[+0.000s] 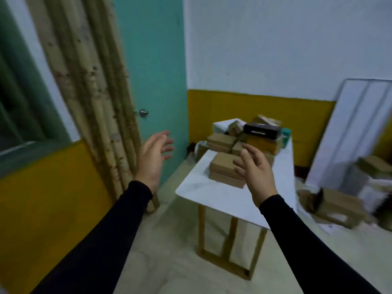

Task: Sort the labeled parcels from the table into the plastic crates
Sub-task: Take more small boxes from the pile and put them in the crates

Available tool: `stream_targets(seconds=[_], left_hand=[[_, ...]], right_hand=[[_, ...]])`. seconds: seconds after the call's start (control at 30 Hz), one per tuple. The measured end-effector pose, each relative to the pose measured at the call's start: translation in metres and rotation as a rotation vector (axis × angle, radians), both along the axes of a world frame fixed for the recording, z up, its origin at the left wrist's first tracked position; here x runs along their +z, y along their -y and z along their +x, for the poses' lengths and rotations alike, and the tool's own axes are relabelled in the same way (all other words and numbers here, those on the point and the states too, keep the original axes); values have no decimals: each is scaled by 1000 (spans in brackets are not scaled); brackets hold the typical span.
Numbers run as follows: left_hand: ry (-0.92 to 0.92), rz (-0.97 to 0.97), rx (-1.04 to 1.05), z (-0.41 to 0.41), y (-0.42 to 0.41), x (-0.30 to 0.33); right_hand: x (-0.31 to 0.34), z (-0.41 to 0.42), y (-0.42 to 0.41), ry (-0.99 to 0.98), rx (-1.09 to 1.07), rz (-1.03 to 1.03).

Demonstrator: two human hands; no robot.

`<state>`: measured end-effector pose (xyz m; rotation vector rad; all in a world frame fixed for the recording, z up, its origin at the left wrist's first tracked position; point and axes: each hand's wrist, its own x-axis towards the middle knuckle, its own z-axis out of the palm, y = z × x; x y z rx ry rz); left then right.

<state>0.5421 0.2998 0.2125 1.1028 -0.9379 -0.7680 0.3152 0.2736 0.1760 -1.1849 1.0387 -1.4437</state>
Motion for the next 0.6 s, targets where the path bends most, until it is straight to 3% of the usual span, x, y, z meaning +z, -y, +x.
stream_targets(seconds=[0.37, 0.6], left_hand=[[-68, -24, -306, -181, 201, -11], [-33, 33, -328, -258, 309, -26]], right_hand=[[-2, -170, 131, -114, -247, 50], [-12, -247, 227, -165, -265, 67]])
